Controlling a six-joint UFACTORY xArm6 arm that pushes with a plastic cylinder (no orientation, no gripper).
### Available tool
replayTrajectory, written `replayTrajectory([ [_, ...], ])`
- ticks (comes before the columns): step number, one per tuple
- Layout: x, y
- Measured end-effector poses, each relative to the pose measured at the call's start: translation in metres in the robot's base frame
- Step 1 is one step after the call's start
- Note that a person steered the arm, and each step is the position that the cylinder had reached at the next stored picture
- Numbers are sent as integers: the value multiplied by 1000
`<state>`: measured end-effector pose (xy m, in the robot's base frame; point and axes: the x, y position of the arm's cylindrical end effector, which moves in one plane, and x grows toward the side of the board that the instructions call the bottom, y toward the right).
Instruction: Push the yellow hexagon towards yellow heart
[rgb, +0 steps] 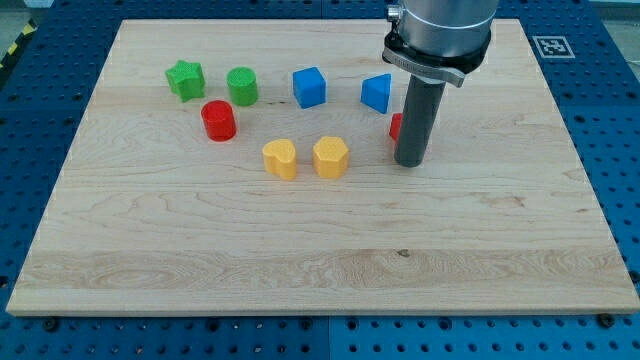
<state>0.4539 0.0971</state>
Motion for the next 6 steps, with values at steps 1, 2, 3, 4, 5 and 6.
replayTrajectory([
  [1, -12, -7],
  [2, -20, -33],
  [3, -20, -72],
  [4, -23, -93],
  [5, -31, -106],
  [6, -32, -139],
])
